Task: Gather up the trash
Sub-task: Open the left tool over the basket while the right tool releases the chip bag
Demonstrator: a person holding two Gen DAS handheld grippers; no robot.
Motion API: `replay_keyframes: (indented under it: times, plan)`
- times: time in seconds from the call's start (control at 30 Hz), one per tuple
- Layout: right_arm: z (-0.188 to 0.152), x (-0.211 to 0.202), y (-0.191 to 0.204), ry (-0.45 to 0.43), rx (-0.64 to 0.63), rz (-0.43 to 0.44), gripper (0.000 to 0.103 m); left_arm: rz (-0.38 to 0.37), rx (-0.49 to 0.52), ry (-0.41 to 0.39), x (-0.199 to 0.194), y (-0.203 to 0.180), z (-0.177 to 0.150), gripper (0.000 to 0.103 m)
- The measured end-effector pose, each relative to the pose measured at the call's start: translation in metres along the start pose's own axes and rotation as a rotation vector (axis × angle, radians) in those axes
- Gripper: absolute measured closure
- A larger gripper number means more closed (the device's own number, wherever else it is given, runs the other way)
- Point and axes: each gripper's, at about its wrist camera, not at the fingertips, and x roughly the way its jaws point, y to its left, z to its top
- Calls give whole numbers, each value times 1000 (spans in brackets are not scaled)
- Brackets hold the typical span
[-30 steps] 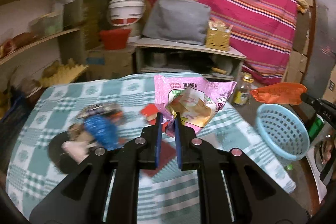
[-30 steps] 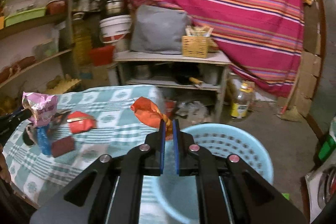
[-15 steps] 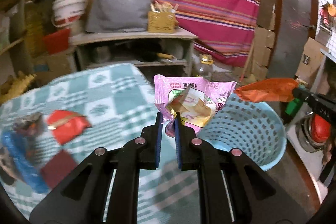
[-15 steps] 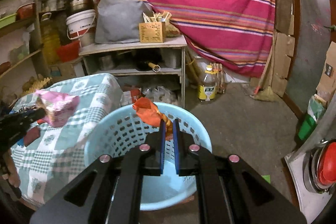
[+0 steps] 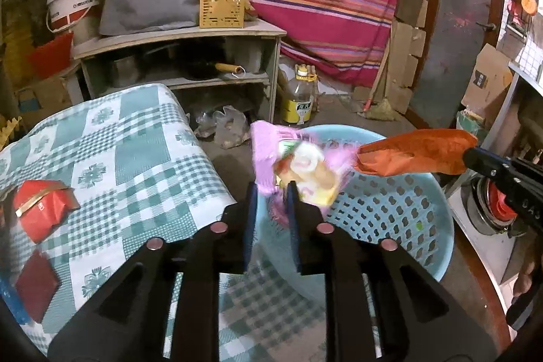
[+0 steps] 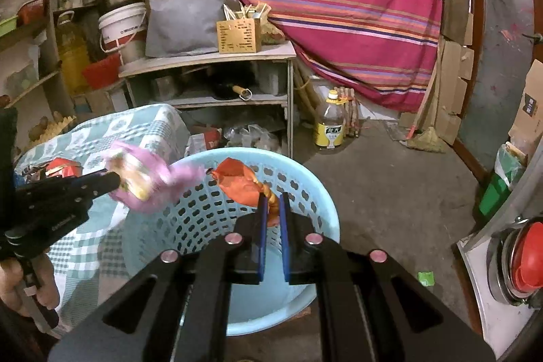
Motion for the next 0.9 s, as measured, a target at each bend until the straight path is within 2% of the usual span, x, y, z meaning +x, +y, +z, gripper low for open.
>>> replay_keyframes:
  times: [0.03, 0.2, 0.3, 0.6, 0.63, 0.67, 0.73, 0.83, 0.9]
  plan:
    - [0, 0, 0, 1, 0, -1, 96, 1, -4, 2, 1, 0, 0, 74]
    - [1, 1, 2, 9, -3, -10, 96, 5, -21, -8, -6, 6, -1, 63]
    - [-1, 5, 2, 18, -4, -18, 96, 47, -25, -49, -21, 13, -1, 45]
    - [-8, 33, 14, 83, -10, -46, 94, 214, -48, -172, -92, 65, -3, 18]
    - [-9, 37, 16, 89, -9, -54, 89, 229, -56, -179, -99, 72, -4, 16]
    - [-9, 41, 18, 95, -7, -59, 71, 242, -65, -184, -105, 79, -6, 15]
    - [-13, 47, 21, 93, 0, -70, 45, 276, -83, -189, -120, 97, -11, 12]
    - [-15, 55, 26, 104, 13, -79, 45, 348, -103, -194, -141, 127, -21, 11]
    - [-13, 56, 32, 96, 36, -76, 38, 387, -114, -193, -151, 144, -28, 9]
